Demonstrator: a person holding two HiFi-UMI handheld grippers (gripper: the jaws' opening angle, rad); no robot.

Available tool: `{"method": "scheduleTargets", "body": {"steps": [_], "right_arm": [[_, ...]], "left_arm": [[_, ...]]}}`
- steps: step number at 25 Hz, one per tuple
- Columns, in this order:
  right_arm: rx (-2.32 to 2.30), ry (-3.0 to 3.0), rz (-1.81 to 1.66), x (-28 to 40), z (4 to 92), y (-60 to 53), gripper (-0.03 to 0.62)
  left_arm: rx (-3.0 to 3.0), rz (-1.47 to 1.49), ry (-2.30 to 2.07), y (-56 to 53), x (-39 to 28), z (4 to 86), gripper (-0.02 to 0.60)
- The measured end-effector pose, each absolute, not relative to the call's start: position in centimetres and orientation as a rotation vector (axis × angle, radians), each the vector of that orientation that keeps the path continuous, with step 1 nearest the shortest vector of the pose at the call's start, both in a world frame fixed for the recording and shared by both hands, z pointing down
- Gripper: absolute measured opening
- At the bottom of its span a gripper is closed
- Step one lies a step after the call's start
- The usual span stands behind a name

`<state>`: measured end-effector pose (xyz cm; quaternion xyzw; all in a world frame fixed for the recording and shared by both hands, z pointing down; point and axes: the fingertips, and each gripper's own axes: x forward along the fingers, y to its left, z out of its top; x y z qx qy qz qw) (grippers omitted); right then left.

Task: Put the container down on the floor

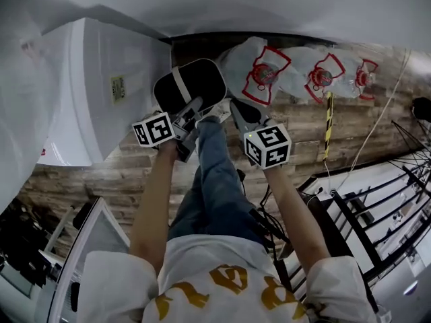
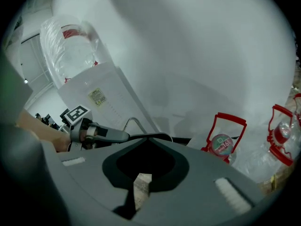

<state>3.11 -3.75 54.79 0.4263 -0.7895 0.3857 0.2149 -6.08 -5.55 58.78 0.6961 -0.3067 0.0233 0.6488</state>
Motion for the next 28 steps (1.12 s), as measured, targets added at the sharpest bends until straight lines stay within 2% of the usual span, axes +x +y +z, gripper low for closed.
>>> {"method": "scheduleTargets", "body": {"steps": [10, 28], "right_arm": [[1.239, -2.139, 1.186, 1.8, 60.2, -5.0, 0.026], [1.182, -2.076, 1.142, -0.9, 68.8, -4.5, 0.026]], "left_arm": [[1.561, 0.055, -0.759, -6.7, -6.9, 63.1, 0.072], [1.558, 0.134, -0.764, -7.7, -6.2, 71.3, 0.072]]}}
